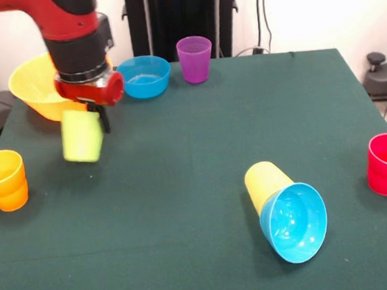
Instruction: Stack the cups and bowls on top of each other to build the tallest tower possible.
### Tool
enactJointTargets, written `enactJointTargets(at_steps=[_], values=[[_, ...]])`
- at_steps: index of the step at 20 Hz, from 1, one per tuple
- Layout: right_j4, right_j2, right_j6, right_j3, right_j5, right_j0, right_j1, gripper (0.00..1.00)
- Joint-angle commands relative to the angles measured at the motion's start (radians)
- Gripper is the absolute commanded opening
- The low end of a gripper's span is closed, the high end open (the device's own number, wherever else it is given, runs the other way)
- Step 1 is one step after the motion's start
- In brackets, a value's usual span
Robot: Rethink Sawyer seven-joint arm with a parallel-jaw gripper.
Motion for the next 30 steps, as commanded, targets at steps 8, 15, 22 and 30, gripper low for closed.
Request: enactJointTargets(at_steps=[8, 15, 22, 30], values=[[0.166, -0.088, 0.236, -0.057, -0.137, 0.193, 0.109, 0.00], [0.248, -0.123, 0.223, -0.109, -0.124, 0.249, 0.121, 0.00], [0.321, -0.176, 0.223, -0.160, -0.094, 0.317, 0.127, 0.00], [0.405, -0.217, 0.215, -0.207, -0.074, 0.366, 0.146, 0.00]])
